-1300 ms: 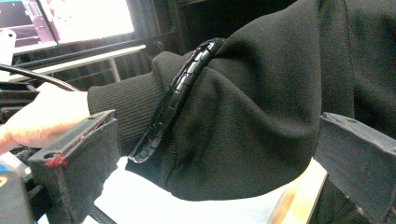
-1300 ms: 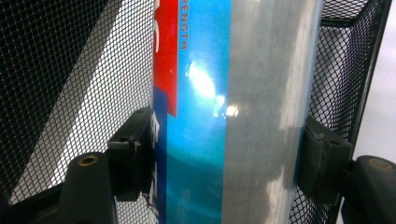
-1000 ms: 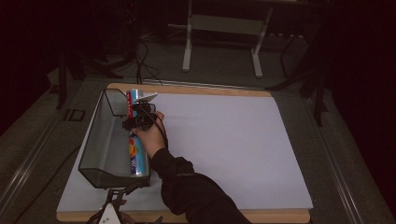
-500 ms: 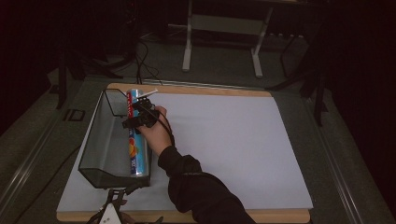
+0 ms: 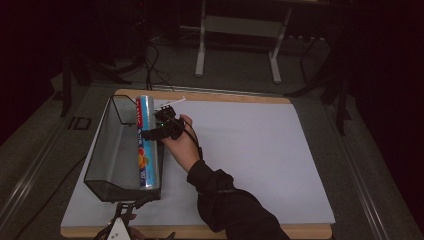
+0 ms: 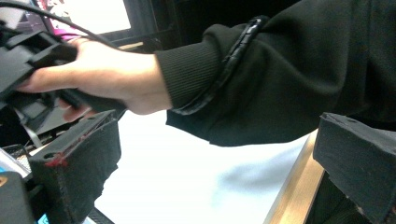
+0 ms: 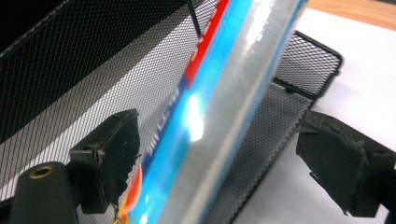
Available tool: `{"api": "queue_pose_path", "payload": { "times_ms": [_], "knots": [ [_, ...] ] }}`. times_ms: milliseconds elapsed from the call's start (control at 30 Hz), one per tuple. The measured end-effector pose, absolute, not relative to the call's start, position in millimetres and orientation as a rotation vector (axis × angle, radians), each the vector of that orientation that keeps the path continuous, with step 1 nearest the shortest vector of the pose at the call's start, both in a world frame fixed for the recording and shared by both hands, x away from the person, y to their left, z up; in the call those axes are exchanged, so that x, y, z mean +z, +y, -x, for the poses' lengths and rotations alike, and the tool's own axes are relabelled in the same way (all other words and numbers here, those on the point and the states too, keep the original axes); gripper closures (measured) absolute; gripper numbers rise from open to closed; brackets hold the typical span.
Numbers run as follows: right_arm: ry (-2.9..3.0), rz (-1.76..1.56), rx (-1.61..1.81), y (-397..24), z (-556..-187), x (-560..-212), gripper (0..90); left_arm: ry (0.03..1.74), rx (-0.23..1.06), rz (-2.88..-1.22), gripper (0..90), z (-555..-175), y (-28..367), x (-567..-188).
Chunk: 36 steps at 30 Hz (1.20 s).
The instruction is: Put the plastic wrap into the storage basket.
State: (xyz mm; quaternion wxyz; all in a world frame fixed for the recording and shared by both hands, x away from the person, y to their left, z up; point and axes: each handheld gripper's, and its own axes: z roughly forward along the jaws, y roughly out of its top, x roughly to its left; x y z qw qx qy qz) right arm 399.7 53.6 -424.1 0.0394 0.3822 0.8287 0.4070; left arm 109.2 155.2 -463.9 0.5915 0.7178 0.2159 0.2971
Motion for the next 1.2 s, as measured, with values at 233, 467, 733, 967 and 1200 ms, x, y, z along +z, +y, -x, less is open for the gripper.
{"api": "queue_pose_path", "payload": {
  "times_ms": [233, 467, 733, 967, 1200],
  "knots": [
    [2.538, -1.110, 1.314, 19, -389, -419, 13.4, 0.505, 0.688, -1.673, 1.8, -110, 155, -464],
    [2.531, -1.074, 1.359, -17, -377, -422, 13.4, 0.513, 0.687, -1.678, 1.8, -111, 153, -465],
    [2.538, -1.065, 1.365, -53, -364, -432, 13.4, 0.519, 0.692, -1.688, 1.8, -112, 151, -466],
    [2.545, -1.044, 1.375, -82, -351, -441, 13.3, 0.519, 0.692, -1.694, 1.8, -112, 151, -466],
    [2.554, -1.050, 1.368, -104, -342, -452, 13.3, 0.519, 0.691, -1.699, 1.8, -112, 149, -467]
  ]
}}
